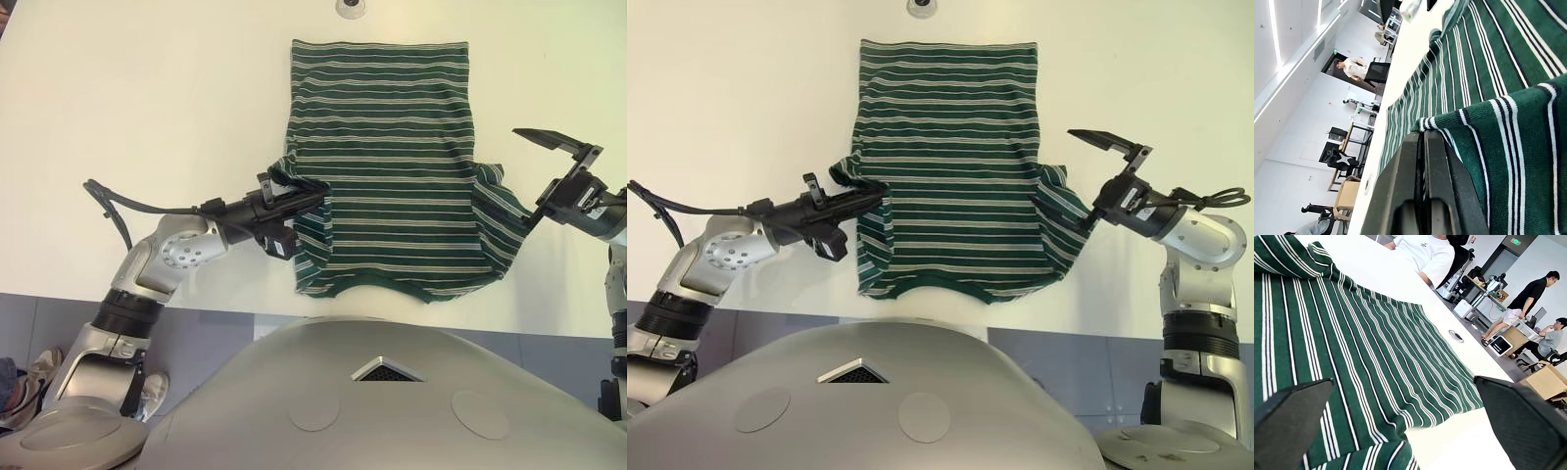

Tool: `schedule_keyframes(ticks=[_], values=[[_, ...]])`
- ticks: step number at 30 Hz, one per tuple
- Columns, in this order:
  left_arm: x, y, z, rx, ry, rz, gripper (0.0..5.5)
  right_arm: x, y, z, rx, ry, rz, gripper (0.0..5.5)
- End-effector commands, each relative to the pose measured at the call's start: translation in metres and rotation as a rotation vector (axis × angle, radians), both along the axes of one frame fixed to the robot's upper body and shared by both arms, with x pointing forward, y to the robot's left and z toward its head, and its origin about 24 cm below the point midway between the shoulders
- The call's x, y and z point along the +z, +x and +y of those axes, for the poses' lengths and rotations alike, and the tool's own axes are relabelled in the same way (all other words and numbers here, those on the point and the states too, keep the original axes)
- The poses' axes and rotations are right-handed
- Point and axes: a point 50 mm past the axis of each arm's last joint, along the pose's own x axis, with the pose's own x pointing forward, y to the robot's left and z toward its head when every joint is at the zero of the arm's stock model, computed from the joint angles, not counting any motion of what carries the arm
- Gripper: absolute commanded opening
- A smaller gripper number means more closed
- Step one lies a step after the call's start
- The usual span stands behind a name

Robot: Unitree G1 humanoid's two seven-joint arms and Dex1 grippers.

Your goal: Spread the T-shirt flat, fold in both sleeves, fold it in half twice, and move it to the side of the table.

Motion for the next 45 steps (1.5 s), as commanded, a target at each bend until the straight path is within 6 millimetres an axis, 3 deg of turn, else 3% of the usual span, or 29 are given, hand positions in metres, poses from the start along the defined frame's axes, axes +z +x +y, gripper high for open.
schedule_keyframes(ticks=[1,11,22,30,34,39,42,45], values=[[-0.005,0.002,-0.006,-0.014,0.017,-0.001,0.02,0.002,0.001,0.003,0.008,0.001,-0.014,5.4],[-0.027,0.011,-0.013,0.02,0.086,0.028,0.02,0.004,0.0,0.009,0.023,0.006,-0.02,5.4],[-0.03,0.009,-0.021,-0.039,0.018,0.107,0.02,0.004,0.0,0.01,0.03,0.024,-0.009,5.4],[-0.029,-0.008,-0.028,-0.124,-0.023,0.184,1.5,0.004,-0.002,0.008,0.021,0.025,0.002,5.4],[-0.024,-0.004,-0.027,-0.082,-0.05,0.161,2.11,0.006,-0.002,0.005,0.004,0.011,-0.001,5.4],[-0.01,0.017,-0.018,0.092,-0.155,0.058,2.38,-0.004,-0.009,-0.019,-0.089,-0.266,0.022,5.4],[-0.005,0.017,-0.012,0.131,-0.207,0.051,2.38,0.004,-0.015,-0.05,-0.187,-0.453,0.01,5.4],[0.001,0.017,-0.006,0.152,-0.239,0.045,2.38,0.014,-0.024,-0.064,-0.21,-0.542,0.018,5.4]])
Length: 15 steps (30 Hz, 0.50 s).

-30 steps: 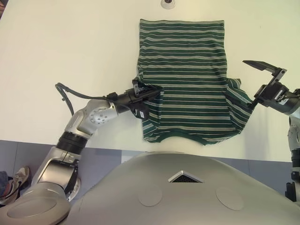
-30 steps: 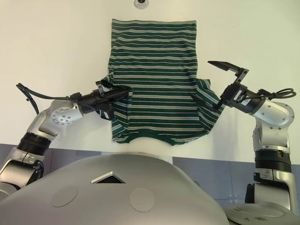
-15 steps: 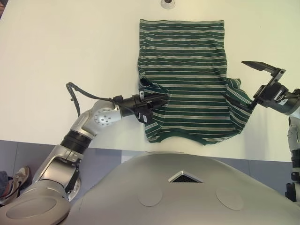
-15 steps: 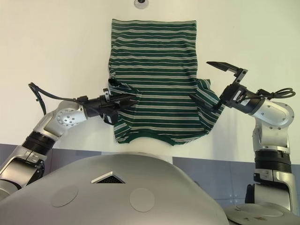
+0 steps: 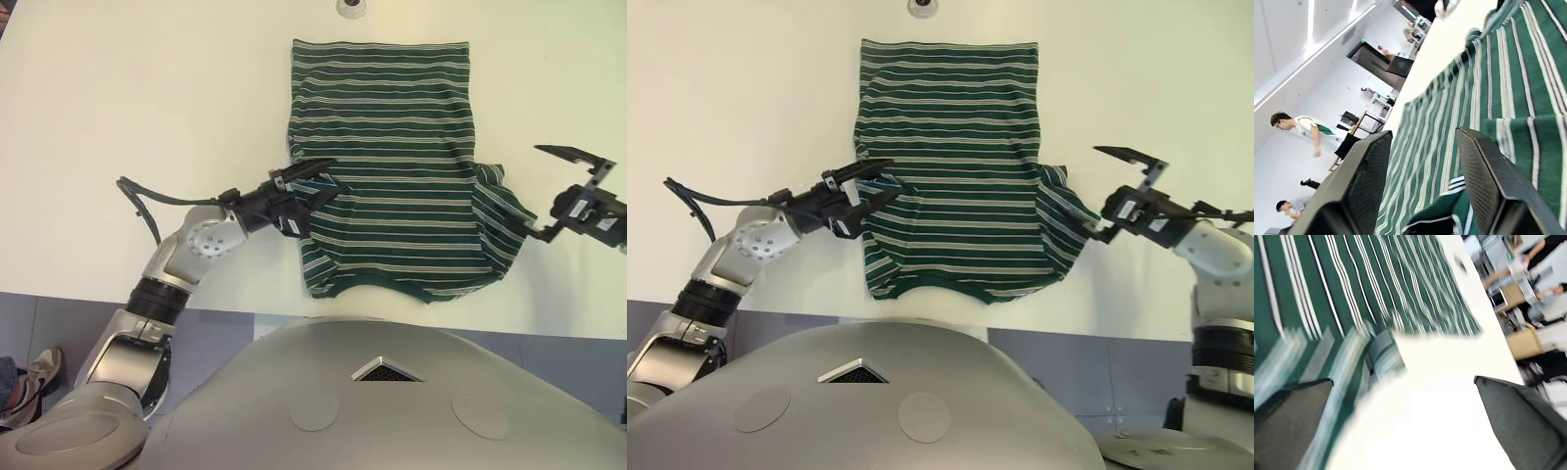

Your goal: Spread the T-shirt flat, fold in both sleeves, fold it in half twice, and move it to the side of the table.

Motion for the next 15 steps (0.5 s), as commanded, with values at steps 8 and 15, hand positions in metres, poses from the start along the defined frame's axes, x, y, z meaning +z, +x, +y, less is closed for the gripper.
schedule_keyframes(ticks=[8,15], values=[[0.016,-0.003,0.014,0.036,-0.091,-0.02,2.38,0.003,-0.027,-0.032,-0.053,-0.153,0.116,5.4],[0.015,-0.004,0.014,0.046,-0.101,-0.017,2.38,-0.004,-0.032,-0.031,-0.031,-0.144,0.176,5.4]])
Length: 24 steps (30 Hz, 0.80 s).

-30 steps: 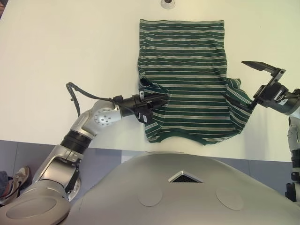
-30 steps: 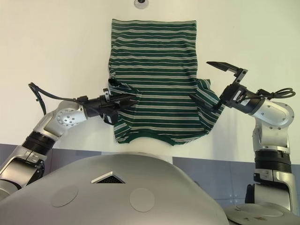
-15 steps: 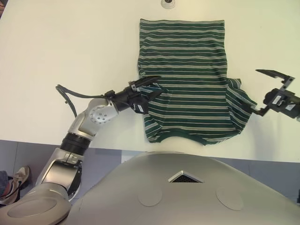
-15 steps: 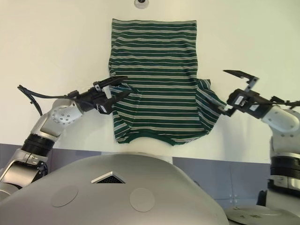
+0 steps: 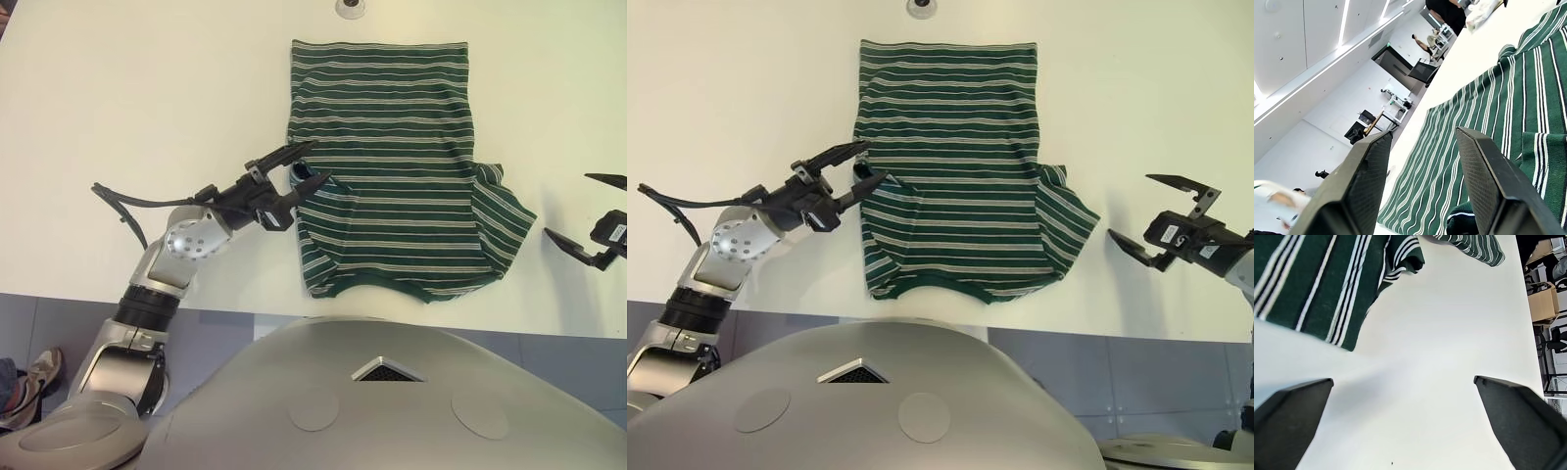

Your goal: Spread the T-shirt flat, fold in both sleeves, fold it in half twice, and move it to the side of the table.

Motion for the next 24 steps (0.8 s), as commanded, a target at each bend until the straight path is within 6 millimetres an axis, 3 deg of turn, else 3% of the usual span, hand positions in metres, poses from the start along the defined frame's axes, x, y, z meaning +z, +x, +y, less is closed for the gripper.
schedule_keyframes(ticks=[1,4,10,24], values=[[0.001,-0.001,0.001,-0.001,0.002,-0.005,2.38,-0.006,-0.001,0.005,0.042,-0.002,0.057,5.4],[0.001,0.0,0.002,-0.001,0.008,-0.006,2.41,-0.01,0.0,0.015,0.078,0.026,0.065,5.1],[0.0,-0.001,0.003,0.006,0.012,-0.008,2.41,-0.016,0.005,0.025,0.121,0.05,0.071,3.86],[0.0,-0.003,0.002,-0.002,0.015,-0.01,2.41,-0.019,0.004,0.028,0.132,0.06,0.085,1.11]])
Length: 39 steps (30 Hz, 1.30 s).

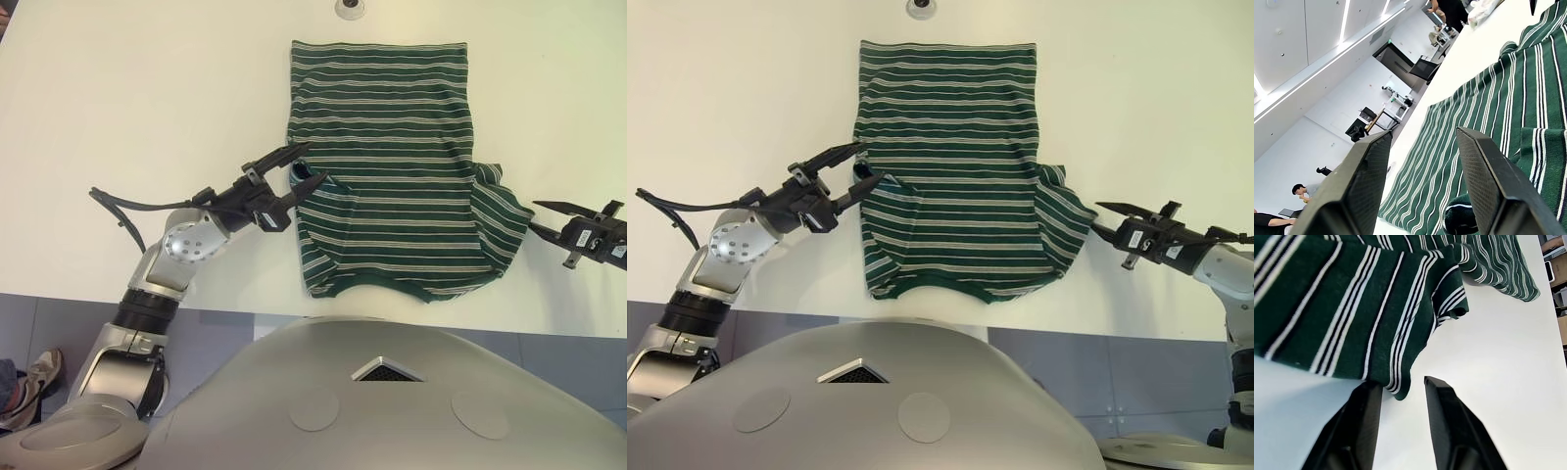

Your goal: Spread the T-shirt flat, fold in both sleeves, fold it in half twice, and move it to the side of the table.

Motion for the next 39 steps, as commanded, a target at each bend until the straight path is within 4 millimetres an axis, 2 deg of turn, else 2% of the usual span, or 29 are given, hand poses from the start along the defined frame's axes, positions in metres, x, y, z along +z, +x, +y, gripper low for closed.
schedule_keyframes(ticks=[1,5,12,22,25,31,39], values=[[0.001,-0.001,0.0,-0.016,0.016,-0.015,2.41,-0.001,-0.001,0.001,0.011,0.001,0.02,0.88],[0.002,-0.001,0.0,-0.017,0.016,-0.018,2.41,-0.002,-0.002,0.003,0.016,0.005,0.023,0.03],[0.003,-0.001,0.0,-0.015,0.011,-0.022,2.41,0.001,-0.002,0.007,0.037,0.04,0.003,0.03],[0.002,-0.002,-0.001,-0.012,0.007,-0.023,2.41,0.03,0.008,0.023,0.072,0.202,-0.155,0.03],[0.002,-0.002,-0.001,-0.012,0.005,-0.023,2.41,0.032,0.01,0.028,0.094,0.225,-0.163,0.03],[0.002,-0.001,-0.002,-0.012,0.003,-0.024,2.41,0.023,0.014,0.045,0.162,0.237,-0.115,0.03],[0.002,0.001,-0.004,-0.011,-0.008,-0.024,2.41,0.002,0.013,0.079,0.263,0.313,-0.034,0.03]])
